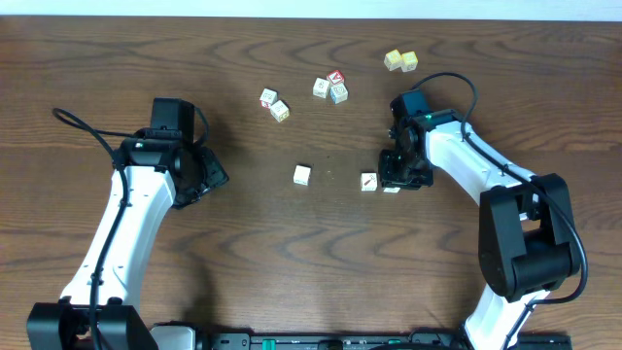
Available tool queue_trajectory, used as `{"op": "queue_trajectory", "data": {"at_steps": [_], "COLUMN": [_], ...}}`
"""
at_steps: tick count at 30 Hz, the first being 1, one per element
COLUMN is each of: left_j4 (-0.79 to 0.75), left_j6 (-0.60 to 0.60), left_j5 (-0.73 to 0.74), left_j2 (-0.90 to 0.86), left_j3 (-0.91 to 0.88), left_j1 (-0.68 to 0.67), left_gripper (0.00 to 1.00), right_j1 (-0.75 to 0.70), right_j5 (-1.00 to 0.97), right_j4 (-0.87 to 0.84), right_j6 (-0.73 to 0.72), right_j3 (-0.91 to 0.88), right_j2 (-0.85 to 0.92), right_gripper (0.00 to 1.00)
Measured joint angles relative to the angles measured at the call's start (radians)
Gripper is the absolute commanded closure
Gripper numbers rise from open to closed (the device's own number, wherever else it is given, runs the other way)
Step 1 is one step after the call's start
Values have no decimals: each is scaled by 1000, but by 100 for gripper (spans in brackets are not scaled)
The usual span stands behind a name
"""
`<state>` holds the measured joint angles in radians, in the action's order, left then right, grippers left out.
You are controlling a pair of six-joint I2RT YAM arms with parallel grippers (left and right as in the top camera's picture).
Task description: Lift 3 blocks
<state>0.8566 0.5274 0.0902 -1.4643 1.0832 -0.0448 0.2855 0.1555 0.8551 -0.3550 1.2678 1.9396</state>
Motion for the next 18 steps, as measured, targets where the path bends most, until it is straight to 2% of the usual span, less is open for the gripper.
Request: {"op": "queue_trajectory", "data": {"at_steps": [5, 11, 18], "left_j4": [0, 0, 0], "left_j6": [0, 0, 0], "left_j5": [0, 0, 0], "left_j2": [0, 0, 0], "left_j3": [0, 0, 0], "left_j1": [0, 0, 0], "left_gripper": [40, 40, 40], "right_j1": [0, 0, 0], "right_j5": [14, 19, 25], "right_j4": [0, -8, -16], "right_j6": [1, 5, 8], "right_j3": [0, 0, 0], "right_j2": [0, 0, 0], "right_gripper": [79, 68, 65]}}
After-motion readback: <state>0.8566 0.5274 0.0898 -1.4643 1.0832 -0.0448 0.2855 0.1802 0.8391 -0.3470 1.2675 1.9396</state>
